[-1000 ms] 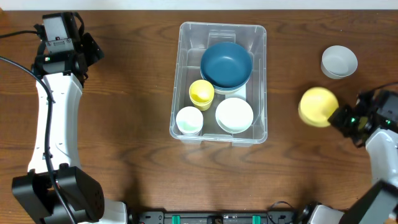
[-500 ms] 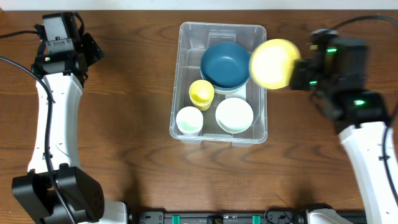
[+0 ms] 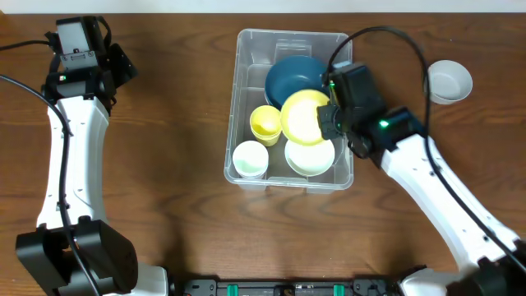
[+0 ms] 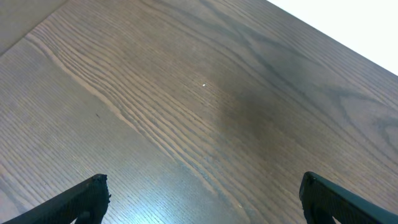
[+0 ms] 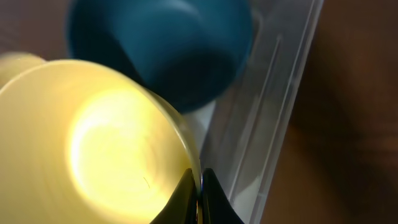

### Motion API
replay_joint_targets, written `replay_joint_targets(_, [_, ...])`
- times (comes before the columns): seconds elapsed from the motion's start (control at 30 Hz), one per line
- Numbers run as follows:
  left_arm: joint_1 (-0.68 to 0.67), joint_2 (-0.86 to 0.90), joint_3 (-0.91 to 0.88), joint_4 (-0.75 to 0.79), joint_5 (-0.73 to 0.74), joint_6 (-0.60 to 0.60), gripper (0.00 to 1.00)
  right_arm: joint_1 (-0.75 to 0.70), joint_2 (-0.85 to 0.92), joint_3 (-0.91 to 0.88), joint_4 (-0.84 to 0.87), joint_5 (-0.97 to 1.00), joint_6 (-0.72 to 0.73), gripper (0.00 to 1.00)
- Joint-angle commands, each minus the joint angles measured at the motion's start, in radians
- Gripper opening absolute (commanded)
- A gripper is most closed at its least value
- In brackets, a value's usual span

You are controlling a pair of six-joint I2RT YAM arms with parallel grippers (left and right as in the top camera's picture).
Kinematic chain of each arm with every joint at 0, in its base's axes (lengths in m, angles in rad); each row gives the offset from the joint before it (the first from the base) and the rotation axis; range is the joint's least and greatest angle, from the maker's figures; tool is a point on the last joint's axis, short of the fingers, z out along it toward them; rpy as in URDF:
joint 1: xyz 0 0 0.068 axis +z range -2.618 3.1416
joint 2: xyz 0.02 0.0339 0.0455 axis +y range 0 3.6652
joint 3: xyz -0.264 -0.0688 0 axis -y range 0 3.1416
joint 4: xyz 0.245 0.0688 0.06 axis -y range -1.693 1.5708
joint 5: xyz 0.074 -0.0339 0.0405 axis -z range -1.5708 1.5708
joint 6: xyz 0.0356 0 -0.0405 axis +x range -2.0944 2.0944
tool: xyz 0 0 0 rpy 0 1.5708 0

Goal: Pack container
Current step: 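Lower the yellow bowl onto the white bowl in the container, release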

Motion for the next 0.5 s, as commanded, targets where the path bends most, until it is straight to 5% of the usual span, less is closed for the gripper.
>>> replay_joint_targets(0.0, [0.003, -0.014, 0.013, -0.004, -0.012, 0.002, 0.98, 0.003, 0.021, 0.015, -0.02, 0.033, -0.01, 0.01])
replay_joint_targets(0.47, [0.003, -0.014, 0.013, -0.003, -0.012, 0.002, 0.98, 0.004, 0.025, -0.004, -0.069, -0.074, -0.01, 0.01])
